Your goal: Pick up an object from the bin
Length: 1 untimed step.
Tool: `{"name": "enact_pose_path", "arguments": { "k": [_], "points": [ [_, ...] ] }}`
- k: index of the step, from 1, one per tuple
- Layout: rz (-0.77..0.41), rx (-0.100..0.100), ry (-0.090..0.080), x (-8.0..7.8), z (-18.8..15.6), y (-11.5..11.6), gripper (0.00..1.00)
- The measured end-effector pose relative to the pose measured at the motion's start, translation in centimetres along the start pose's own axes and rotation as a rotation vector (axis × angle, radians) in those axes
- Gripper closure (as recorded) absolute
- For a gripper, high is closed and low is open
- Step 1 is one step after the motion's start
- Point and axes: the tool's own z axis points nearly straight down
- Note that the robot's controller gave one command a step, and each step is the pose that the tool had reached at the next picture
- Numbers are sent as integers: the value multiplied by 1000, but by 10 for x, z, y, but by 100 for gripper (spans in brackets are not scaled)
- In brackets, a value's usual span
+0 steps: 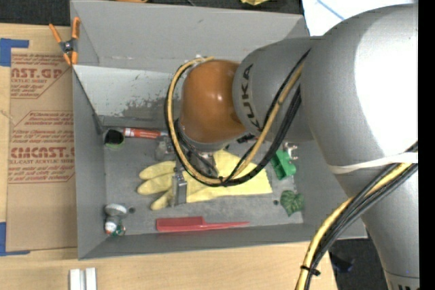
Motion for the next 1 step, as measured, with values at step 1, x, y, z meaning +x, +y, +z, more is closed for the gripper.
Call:
{"name": "enact_pose_path", "arguments": {
  "k": [1],
  "points": [
    [-29,-1,8,15,-1,9,100]
  ]
}}
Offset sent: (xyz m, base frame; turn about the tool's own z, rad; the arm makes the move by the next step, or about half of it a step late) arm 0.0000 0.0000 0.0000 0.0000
